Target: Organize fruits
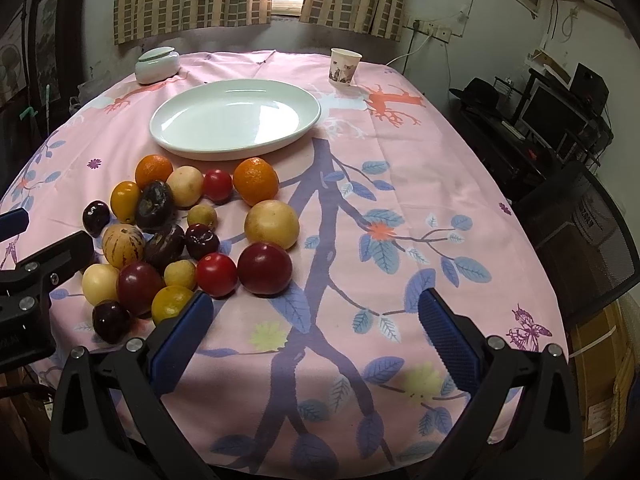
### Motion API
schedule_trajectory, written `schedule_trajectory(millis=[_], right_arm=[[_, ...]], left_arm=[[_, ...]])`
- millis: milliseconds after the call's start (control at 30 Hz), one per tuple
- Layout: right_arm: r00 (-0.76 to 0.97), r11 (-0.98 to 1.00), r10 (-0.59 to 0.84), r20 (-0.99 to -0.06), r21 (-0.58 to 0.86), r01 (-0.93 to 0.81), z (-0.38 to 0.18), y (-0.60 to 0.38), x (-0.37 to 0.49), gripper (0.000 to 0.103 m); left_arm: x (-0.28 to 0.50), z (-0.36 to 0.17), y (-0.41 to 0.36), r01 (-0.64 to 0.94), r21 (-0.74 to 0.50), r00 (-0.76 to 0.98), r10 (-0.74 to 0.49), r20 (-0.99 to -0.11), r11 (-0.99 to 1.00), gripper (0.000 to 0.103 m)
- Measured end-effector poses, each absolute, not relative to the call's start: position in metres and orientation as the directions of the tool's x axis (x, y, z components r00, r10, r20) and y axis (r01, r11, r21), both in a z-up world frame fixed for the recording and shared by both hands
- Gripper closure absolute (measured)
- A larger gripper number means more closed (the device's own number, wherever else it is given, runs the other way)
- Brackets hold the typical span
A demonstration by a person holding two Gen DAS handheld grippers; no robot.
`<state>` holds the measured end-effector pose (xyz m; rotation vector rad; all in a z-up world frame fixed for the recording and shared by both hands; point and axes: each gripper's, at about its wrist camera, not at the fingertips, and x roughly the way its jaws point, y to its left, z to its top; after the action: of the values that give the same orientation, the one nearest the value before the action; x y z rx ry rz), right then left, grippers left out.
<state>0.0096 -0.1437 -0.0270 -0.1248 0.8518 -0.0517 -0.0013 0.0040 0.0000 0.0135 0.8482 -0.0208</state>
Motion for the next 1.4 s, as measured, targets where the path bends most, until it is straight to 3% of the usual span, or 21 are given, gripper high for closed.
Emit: schedule_trajectory(millis=[1067, 1267, 1400], right_arm=[[0.657, 0.990, -0.098, -0.747, -0.138, -0.010, -0.027, -0.136, 0.011, 0.001], [0.639, 0.997, 0.071, -0.766, 0.045, -0.057, -0.028, -0.147, 0.008, 0.001], [0.626, 0.992, 0.128, -0.769, 0.091, -0.092, -0.032, -0.151, 0.000, 0.001]], left_arm=[[-0.001, 0.000, 0.004, 0.025, 0.005, 0.659, -0.012, -0.752, 1.000, 0.002], [0.000, -0.010, 0.026, -0.020, -0.002, 0.666, 0.012, -0.746, 1.000, 0.002], [-0.002, -0.022, 0.047, -0.065, 0.004, 0.648, 0.045, -0.760, 0.998, 0.002]])
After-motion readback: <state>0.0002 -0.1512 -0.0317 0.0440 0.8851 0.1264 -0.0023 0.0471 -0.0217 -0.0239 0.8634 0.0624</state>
